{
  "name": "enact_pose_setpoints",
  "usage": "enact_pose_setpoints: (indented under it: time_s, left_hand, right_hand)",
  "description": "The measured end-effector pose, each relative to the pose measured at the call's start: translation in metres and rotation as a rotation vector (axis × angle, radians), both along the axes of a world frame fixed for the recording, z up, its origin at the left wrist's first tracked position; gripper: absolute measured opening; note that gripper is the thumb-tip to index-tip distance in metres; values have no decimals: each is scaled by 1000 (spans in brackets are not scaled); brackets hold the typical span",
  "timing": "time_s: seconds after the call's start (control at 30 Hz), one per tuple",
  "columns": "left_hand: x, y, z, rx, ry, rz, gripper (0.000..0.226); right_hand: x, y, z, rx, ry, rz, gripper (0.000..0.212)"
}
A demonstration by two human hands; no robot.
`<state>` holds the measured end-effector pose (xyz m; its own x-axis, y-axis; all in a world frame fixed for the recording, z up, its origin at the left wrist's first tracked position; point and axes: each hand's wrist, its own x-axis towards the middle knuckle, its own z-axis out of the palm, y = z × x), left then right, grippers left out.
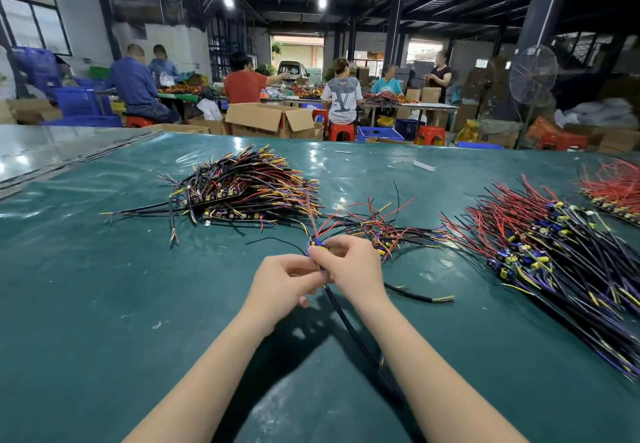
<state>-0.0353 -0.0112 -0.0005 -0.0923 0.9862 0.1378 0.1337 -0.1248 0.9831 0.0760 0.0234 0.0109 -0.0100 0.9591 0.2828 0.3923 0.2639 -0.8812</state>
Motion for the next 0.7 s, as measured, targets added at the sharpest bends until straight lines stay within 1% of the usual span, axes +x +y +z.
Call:
enact_pose_setpoints:
  time_s: [0.03,0.1,0.17,0.23,0.3,0.33,0.37,0.4,0.43,0.5,0.53,0.57,0.63,0.7]
  left_hand:
    - [1,-1,0,23,48,-24,18]
    - [2,-1,1,47,87,-55,19]
    - [0,-1,2,50,18,-77,16]
    - [-2,0,3,41,-53,-76,12]
    - [-5,1,3,22,-91,-58,11]
    - [-7,1,4,11,-110,-48,12]
    - [-8,2,4,2,-125,-38,13]
    - [-9,2,4,-4,-133,-30,13]
    - [-10,3,4,-7,-134,-25,14]
    - [-11,3,4,-8,-133,-25,14]
    - [-11,4,4,-13,-125,-32,14]
    - [-11,5,2,-20,-103,-43,14]
    - [-10,6,-1,-38,-1,-69,14]
    - [-10,7,-5,-39,134,-83,14]
  right_hand:
    - [-1,0,2,7,-39,-28,17]
    - [-3,1,6,-10,-25,-33,12]
    - [0,3,17,-38,52,-12,8]
    - [8,8,36,-83,246,29,9]
    - [19,11,62,-138,512,82,14]
    - [27,14,75,-132,587,71,17]
    - [37,17,86,-98,585,35,18]
    - [48,21,95,-36,484,-35,17]
    - [61,26,101,42,298,-130,16]
    - [91,35,108,156,-197,-376,19]
    - [106,39,108,165,-405,-492,22]
    - [122,43,107,148,-555,-577,24]
    - [154,48,97,66,-736,-678,27]
    - [184,50,78,-58,-810,-745,28]
